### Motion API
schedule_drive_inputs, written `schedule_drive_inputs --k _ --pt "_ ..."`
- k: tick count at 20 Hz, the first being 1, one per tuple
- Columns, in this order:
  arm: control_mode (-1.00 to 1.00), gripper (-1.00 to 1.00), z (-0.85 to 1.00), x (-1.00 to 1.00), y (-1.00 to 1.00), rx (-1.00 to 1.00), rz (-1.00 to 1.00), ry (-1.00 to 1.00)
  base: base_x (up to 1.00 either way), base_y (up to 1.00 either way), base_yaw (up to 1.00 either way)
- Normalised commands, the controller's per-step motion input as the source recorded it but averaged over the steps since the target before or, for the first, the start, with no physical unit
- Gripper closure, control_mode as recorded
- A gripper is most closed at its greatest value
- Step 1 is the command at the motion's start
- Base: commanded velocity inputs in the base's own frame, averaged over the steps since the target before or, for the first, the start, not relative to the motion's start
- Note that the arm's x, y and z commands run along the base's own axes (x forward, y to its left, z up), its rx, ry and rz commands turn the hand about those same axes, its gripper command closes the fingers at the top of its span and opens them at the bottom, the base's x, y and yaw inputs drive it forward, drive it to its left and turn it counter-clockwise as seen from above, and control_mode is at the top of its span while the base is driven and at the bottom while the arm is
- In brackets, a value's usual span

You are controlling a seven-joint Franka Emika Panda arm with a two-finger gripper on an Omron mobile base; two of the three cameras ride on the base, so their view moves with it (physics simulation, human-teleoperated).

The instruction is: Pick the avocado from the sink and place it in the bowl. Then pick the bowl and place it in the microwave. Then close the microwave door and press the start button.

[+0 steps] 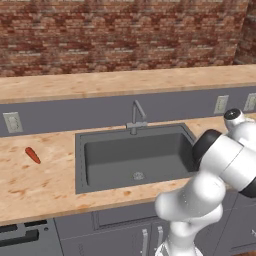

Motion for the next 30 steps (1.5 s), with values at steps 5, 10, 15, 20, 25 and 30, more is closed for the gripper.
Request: schedule_drive_inputs --k 5,10,15,20,25,30 --pt "-1.00 -1.00 -0.12 0.20 -0.18 0.00 -0.07 0.00 0.00 0.00 0.00" --pt "-1.00 -1.00 -0.25 0.16 -0.11 0.01 -0.02 0.00 0.00 0.00 0.00" --pt "-1.00 -1.00 -0.17 0.05 -0.19 0.02 0.00 0.00 0.00 0.00 0.00" --pt "-1.00 -1.00 -0.06 0.09 -0.26 0.02 -0.01 0.00 0.00 0.00 0.00" --pt "-1.00 -1.00 -0.01 0.18 -0.21 0.00 -0.01 0.00 0.00 0.00 0.00" --pt "-1.00 1.00 0.00 0.23 -0.14 0.00 0.00 0.00 0.00 0.00 0.00"
